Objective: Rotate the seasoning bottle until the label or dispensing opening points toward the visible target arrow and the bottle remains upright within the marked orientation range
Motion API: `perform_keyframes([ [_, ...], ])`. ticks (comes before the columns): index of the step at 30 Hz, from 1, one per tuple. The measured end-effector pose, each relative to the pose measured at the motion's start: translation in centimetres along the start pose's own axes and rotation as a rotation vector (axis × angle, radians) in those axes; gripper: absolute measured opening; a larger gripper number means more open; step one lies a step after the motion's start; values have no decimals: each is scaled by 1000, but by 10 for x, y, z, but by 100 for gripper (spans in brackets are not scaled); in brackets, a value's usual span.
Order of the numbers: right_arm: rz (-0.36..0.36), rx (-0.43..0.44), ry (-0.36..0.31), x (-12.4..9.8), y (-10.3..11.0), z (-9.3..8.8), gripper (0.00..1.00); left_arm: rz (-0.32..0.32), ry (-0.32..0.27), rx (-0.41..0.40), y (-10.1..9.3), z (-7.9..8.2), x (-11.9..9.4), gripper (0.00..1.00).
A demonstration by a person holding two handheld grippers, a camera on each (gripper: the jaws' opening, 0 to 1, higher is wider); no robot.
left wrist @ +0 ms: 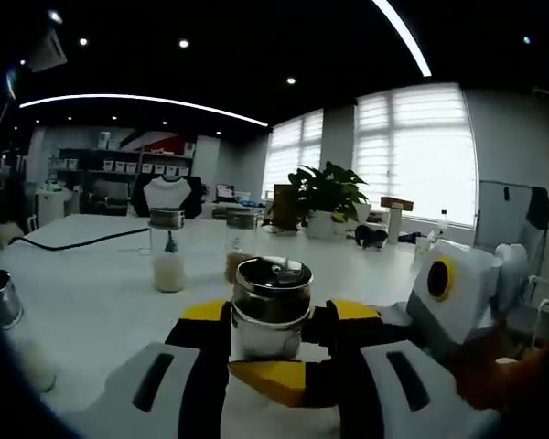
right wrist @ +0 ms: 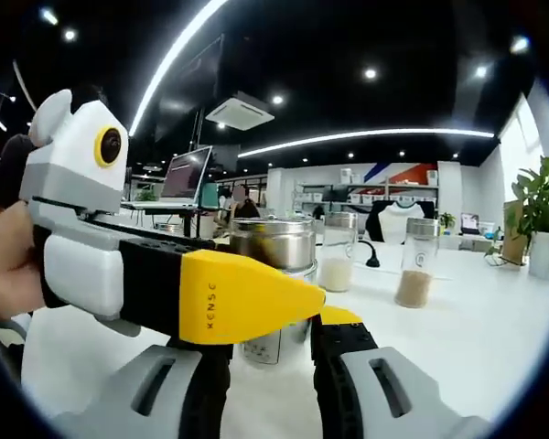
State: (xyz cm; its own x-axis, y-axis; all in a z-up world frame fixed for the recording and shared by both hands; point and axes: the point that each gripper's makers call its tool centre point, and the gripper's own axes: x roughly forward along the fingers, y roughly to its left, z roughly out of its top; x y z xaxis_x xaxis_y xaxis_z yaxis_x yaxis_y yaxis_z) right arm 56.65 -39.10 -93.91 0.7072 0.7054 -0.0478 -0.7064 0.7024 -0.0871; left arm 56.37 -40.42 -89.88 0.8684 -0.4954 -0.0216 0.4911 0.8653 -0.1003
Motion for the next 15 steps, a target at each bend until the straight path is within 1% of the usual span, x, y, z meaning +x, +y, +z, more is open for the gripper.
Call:
perform_keyframes([
  [1,0,-5,5,0,0,-1,31,22,1,6,0,-1,-1,46],
  [2,0,-19,16,1,1,-2,31,13,10,8,-3,-2,-1,47],
  [4,2,-28,17,1,2,-2,31,19,12,-2,-7,-4,3,47],
  [7,9,-27,15,1,3,-2,31,45,12,6,-7,-6,6,52],
  [9,7,-43,30,2,3,-6,31,45,23,11,-7,-8,7,53],
  [12,11,-46,35,2,4,-7,31,57,20,5,-5,-9,7,52],
  [14,14,-61,33,3,7,-6,31,84,8,15,-1,-8,6,47],
  [15,13,-62,35,3,6,-7,31,85,5,22,-1,-8,6,45],
])
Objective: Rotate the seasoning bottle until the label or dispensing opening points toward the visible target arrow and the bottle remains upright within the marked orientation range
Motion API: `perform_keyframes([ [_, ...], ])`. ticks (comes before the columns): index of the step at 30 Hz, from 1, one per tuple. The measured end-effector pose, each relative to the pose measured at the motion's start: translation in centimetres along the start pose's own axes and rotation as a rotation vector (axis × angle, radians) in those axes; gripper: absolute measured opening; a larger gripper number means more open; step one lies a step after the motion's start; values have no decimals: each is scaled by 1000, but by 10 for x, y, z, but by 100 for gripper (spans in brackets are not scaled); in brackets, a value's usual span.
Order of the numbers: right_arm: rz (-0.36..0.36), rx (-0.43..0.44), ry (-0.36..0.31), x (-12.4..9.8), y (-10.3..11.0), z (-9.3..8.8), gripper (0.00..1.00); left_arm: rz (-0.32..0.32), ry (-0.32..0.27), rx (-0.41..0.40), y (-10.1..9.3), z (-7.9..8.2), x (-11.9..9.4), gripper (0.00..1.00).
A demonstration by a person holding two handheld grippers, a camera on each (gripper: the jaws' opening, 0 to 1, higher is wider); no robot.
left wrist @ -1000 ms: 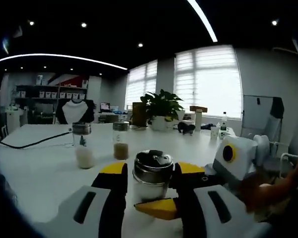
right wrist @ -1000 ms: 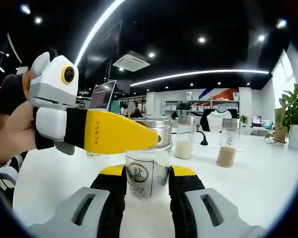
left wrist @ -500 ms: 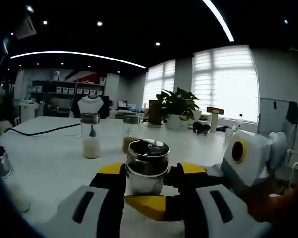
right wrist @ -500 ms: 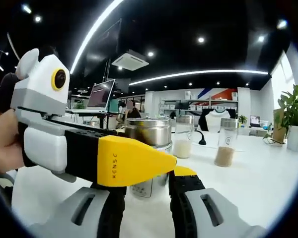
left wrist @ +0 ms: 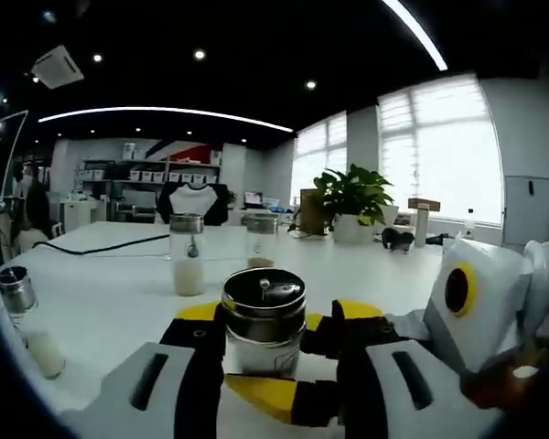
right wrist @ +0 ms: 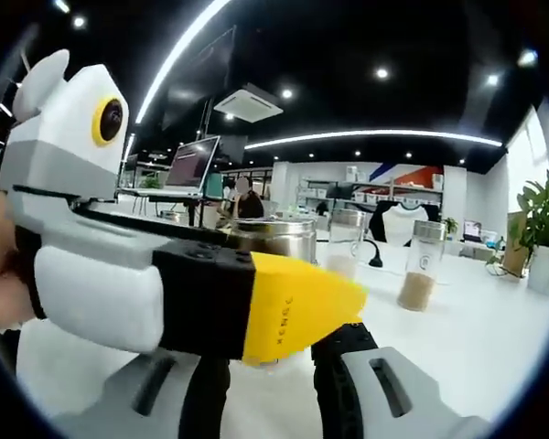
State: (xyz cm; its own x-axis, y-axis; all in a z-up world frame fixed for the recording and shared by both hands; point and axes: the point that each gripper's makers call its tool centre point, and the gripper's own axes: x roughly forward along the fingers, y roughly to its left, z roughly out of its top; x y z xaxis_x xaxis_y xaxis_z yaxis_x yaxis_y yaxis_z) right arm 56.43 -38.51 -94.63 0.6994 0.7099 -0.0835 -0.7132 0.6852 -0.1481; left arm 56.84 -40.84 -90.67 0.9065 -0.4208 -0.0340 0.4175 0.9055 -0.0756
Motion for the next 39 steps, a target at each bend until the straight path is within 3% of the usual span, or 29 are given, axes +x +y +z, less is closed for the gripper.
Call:
perform_keyframes([
  [2,9,18,12,0,0,-4,31,14,16,36,4,-3,0,37],
  [15,73,106,-30,2,6,2,31,-91,32,43,10,-6,-3,36],
  [18,72,90,-28,3,8,3,31,-112,55,30,16,-9,-1,36],
  [24,105,98,-29,5,13,4,31,-99,52,37,33,-3,-6,36],
  [29,147,134,-33,7,20,6,39,-106,54,30,51,1,-11,36],
  [39,123,118,-16,7,17,3,41,-43,41,36,85,6,-23,36],
])
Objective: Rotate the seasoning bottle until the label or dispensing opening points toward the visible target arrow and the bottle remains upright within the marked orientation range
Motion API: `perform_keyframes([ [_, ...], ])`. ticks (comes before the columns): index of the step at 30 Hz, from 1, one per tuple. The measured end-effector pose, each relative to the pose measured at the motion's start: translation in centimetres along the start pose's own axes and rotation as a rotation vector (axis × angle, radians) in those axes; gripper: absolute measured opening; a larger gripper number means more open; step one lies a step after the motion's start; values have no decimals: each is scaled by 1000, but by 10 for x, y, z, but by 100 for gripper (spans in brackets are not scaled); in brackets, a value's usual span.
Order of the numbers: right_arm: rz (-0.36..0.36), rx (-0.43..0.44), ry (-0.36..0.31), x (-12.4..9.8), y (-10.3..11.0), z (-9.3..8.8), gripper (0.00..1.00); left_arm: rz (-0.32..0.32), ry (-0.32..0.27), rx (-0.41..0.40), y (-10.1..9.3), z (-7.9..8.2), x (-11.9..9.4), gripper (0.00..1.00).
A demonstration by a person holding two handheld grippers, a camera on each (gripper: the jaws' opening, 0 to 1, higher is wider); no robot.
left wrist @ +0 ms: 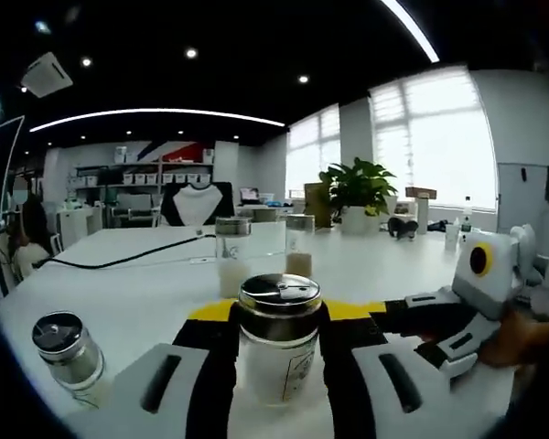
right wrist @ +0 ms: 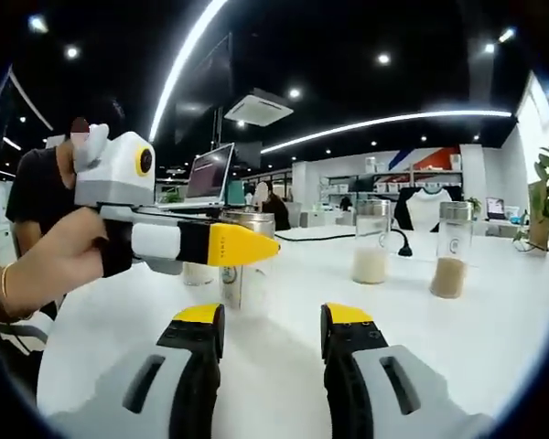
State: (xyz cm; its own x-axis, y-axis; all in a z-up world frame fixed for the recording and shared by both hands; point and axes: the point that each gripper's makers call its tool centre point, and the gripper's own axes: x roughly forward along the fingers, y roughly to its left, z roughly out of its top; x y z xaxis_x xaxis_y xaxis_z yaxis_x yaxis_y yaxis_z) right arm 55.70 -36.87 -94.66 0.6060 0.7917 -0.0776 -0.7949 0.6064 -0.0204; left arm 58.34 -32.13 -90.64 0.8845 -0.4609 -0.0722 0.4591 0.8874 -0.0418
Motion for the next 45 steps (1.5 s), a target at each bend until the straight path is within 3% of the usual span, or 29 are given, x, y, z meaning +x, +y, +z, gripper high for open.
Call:
perform_keyframes([
  [15,-13,0,17,0,-1,-4,40,51,1,-18,28,-5,-11,36],
  [45,-28,9,40,1,-6,-10,42,64,9,-54,38,-15,-19,36],
])
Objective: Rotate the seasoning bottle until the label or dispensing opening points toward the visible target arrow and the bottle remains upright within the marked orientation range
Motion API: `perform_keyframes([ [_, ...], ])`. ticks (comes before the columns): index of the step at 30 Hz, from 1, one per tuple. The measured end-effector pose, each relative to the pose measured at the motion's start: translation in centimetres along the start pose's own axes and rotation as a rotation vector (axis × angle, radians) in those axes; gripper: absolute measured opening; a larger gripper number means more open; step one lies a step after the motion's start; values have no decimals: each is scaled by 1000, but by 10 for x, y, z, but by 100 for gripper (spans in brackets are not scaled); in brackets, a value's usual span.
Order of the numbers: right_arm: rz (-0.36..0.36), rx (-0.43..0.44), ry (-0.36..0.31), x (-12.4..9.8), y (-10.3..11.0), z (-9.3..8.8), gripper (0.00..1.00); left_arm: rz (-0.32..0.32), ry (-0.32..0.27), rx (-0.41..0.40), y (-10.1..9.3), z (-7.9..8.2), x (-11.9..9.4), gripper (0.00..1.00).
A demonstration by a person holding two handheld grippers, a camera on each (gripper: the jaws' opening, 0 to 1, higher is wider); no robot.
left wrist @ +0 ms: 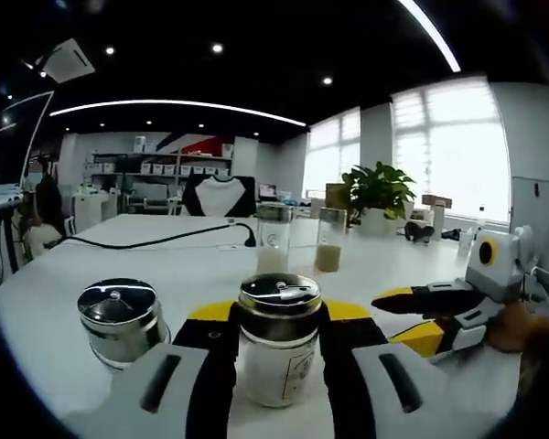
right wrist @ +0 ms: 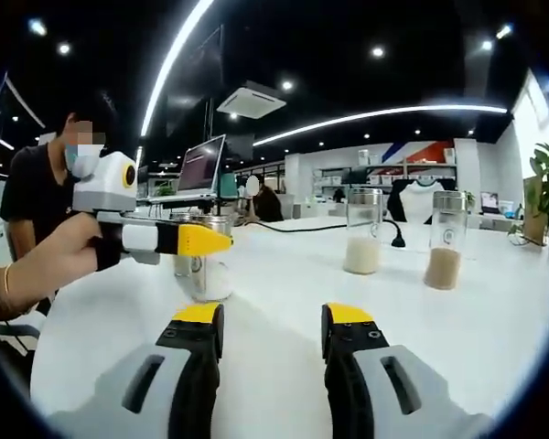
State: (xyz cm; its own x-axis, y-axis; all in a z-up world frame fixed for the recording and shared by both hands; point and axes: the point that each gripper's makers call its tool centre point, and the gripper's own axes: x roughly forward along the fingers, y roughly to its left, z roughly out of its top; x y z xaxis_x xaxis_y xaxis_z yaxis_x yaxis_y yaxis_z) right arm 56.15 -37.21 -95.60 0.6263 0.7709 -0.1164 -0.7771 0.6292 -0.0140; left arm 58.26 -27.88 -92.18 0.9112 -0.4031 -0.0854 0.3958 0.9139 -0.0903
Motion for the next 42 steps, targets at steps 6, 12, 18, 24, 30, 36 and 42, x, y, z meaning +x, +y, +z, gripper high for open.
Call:
perform_keyframes([
  [6,0,-4,9,0,0,-2,42,4,0,21,1,0,0,36],
  [12,0,-8,14,0,0,-3,42,19,12,47,6,0,2,36],
  [18,1,-9,19,1,0,-4,42,28,1,61,6,1,2,37],
  [24,2,-9,19,1,0,-3,42,38,-7,104,6,6,2,37],
  [30,6,-9,22,1,1,-4,42,16,-33,76,4,17,-3,38],
  [36,7,-10,21,1,2,-4,42,21,-29,99,2,22,-7,46],
  [42,16,-13,21,1,4,-4,42,20,-32,132,-3,27,-11,47],
])
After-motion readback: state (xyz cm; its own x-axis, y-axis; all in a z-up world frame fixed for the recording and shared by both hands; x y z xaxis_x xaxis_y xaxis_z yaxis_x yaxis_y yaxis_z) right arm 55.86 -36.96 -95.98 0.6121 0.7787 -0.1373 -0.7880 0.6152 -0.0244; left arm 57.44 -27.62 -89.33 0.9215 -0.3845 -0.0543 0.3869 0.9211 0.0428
